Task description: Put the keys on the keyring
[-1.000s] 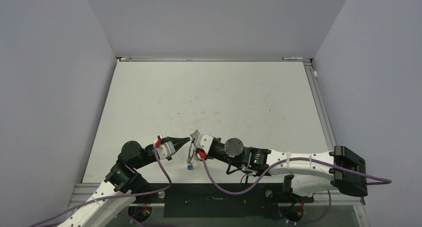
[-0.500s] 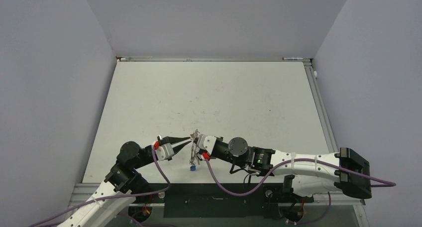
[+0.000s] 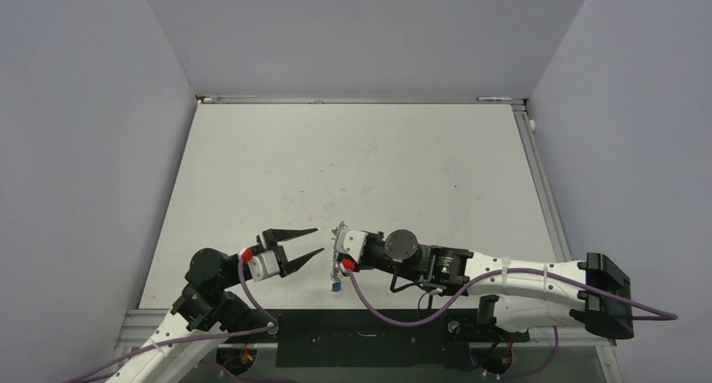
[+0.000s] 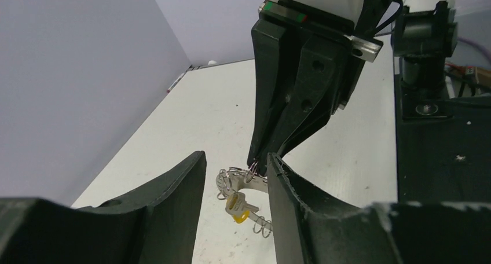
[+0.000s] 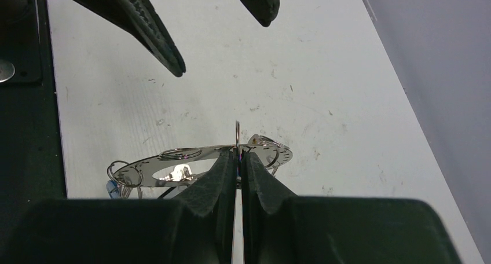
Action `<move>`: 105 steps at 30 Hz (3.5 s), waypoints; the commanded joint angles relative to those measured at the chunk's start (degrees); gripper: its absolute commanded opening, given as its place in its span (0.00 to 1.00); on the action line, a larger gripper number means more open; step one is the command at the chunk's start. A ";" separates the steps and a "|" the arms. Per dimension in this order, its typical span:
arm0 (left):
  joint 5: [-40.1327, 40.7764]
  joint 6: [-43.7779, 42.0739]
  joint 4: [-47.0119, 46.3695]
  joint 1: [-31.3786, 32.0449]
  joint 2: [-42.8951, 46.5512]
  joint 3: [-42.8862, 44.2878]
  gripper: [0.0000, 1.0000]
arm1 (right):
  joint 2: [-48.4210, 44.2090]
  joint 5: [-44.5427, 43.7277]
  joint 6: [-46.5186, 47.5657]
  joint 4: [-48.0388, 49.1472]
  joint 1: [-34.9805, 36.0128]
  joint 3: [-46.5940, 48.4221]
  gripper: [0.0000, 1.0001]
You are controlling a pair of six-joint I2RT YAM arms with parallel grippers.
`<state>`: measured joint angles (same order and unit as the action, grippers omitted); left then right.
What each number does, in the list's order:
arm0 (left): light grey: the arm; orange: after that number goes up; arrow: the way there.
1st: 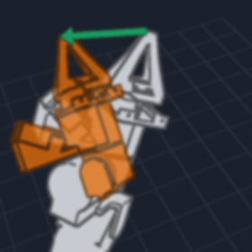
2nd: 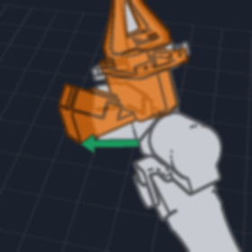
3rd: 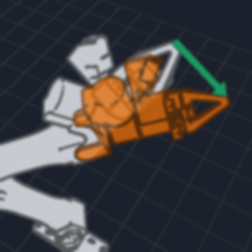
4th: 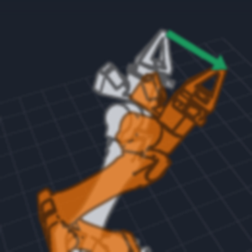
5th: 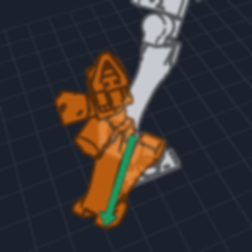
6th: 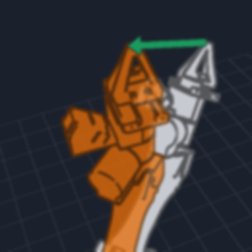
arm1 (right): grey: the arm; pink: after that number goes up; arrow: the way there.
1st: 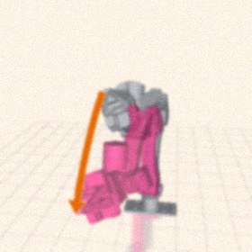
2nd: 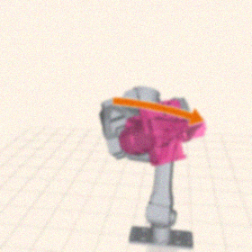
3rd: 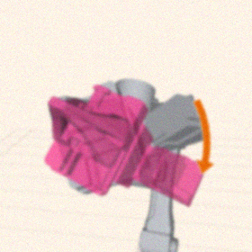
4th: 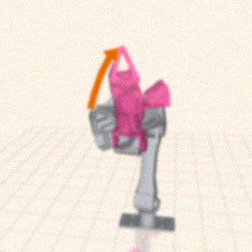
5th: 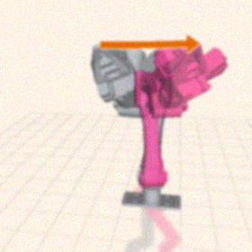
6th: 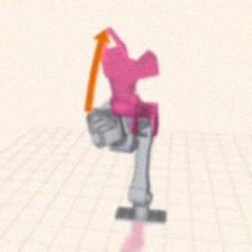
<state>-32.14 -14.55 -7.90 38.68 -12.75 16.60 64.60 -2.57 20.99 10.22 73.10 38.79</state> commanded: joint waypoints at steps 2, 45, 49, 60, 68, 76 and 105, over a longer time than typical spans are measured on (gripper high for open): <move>0.68 13.64 -3.51 0.73 -0.47 5.46 0.44 | -3.85 0.37 -0.29 -3.75 -0.35 5.14 0.05; -10.26 11.21 10.30 4.34 -21.65 15.66 0.24 | -5.27 26.27 -2.36 -18.84 -6.57 13.27 0.05; -9.87 11.52 9.69 4.76 -21.87 15.27 0.22 | -5.18 26.46 -2.27 -18.67 -6.61 13.25 0.05; -8.20 11.81 10.20 5.29 -22.59 15.24 0.18 | -5.14 26.82 -2.11 -18.30 -6.57 13.24 0.05; -8.46 10.94 10.93 5.70 -23.02 15.68 0.02 | -4.93 27.83 -2.17 -18.27 -6.57 13.45 0.05; -9.32 13.24 9.33 4.84 -21.26 15.95 0.00 | -5.62 26.70 -3.28 -16.60 -6.59 12.21 0.16; -15.82 25.09 -6.23 -2.81 -12.01 11.44 0.00 | -8.15 28.54 -4.21 -10.04 -6.57 11.89 0.35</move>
<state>-46.65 9.06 -8.64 36.45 -25.54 27.57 55.83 22.50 16.73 -1.17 66.67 46.83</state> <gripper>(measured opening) 0.004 0.369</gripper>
